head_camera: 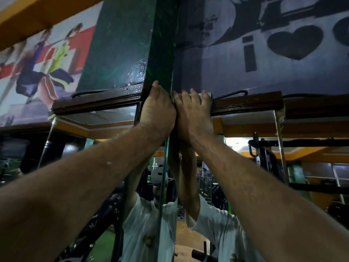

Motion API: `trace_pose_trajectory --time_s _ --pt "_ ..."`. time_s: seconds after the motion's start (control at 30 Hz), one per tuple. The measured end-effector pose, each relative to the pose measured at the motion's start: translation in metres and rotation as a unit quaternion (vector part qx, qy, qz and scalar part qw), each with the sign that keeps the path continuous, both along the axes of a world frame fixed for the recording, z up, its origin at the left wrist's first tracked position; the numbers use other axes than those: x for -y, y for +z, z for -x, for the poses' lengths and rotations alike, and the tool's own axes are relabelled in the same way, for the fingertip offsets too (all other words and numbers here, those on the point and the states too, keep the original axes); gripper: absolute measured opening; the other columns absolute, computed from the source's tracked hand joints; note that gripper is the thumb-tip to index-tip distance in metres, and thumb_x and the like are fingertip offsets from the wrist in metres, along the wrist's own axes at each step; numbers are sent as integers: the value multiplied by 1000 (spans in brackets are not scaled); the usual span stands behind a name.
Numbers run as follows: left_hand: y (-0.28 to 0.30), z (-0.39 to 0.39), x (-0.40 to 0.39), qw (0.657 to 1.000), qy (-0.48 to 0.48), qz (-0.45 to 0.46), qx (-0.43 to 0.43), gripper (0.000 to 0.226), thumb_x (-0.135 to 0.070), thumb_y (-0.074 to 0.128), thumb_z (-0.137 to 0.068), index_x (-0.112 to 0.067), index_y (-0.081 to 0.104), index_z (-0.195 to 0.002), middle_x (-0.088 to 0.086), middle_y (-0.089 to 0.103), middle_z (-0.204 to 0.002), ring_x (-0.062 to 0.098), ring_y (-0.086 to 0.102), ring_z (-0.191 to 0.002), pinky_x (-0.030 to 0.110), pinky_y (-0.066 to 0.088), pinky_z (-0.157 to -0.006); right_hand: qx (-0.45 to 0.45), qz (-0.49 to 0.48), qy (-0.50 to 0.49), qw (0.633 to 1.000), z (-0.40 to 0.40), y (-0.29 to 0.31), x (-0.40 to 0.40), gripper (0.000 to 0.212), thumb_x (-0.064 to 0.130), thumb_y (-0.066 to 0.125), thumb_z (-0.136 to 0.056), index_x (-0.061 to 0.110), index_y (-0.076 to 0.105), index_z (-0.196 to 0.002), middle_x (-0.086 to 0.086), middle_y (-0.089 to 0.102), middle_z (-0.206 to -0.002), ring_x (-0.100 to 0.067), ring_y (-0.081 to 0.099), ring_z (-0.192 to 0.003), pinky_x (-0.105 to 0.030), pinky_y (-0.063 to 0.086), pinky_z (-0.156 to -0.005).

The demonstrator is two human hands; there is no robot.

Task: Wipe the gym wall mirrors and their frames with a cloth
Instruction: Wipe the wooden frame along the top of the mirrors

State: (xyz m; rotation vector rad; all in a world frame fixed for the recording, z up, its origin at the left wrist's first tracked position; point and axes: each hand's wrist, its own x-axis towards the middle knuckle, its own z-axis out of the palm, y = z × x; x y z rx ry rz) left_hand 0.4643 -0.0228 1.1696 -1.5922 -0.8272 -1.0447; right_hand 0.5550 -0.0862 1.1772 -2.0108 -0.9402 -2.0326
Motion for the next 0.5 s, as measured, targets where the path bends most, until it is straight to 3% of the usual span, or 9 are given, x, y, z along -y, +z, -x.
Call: trace_pose_trajectory --time_s 0.1,0.23,0.37,0.5 --pt "0 -2 2 1000 -3 11 5 55 -26 25 -108 6 30 -152 28 37 -155 44 29 -147 55 9 -125 17 20 14 1000 -5 -4 3 76 55 52 -99 17 30 -161 -11 41 -161 -35 32 -152 -55 16 -123" --pt "3 -6 5 999 -30 32 25 56 -26 23 -107 6 25 -154 27 31 -159 43 22 -151 56 2 -124 25 -32 -4 999 -14 3 17 56 50 46 -101 18 47 -147 -7 59 -141 -33 51 -131 -54 29 -114" --pt "3 -13 8 995 -80 49 23 59 -28 24 -107 1 19 -158 24 25 -163 40 15 -154 54 -1 -125 20 -23 0 1000 -11 -4 16 67 56 49 -97 17 45 -151 -10 51 -152 -35 41 -144 -55 20 -119" --pt "2 -19 5 993 -105 59 14 59 -28 23 -106 1 18 -158 22 23 -164 39 13 -154 52 -2 -126 58 -20 24 998 -28 -2 34 60 48 36 -101 19 46 -152 -10 53 -152 -35 43 -144 -56 23 -120"
